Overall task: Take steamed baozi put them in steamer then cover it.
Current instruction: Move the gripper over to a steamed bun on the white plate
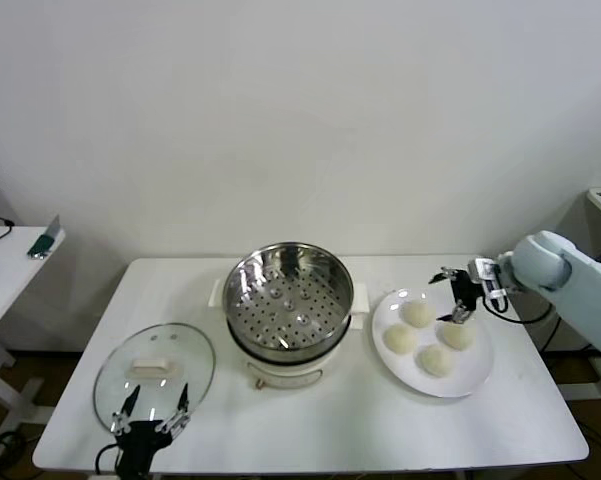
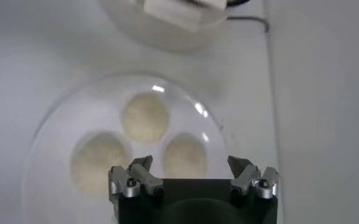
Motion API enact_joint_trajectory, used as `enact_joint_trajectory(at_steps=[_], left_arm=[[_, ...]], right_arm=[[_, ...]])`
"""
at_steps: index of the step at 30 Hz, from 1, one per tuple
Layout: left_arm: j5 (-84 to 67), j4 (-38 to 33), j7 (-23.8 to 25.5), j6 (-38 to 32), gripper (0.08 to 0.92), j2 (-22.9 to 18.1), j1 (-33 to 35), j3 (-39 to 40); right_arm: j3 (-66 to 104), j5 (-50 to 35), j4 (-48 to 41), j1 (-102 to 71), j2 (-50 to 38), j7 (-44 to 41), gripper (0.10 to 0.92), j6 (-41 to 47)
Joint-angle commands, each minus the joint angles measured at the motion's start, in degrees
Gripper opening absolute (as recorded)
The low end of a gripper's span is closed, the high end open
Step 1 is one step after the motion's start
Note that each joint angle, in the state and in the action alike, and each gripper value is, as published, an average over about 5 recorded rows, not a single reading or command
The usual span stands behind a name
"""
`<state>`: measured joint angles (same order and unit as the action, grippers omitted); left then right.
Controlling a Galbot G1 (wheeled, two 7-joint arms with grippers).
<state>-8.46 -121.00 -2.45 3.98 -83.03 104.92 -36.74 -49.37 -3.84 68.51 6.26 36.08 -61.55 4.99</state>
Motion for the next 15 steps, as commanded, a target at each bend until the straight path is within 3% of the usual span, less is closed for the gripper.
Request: enact_joint_trajectory(at_steps=[1,15], left_arm=[[0.59,-0.20,0.16,0.14,0.823,-0.23,0.16,-0.03],[1.12,0.15,0.20,-0.11,0.823,-0.87,0.43,-0.01]], right_arm=[[-14.33,-0.65,-11.93,10.56,9.39,-5.69,0.823,2.44],[-8.25,5.16,-22.50,2.26,18.91,-2.08,0.823,2.58]])
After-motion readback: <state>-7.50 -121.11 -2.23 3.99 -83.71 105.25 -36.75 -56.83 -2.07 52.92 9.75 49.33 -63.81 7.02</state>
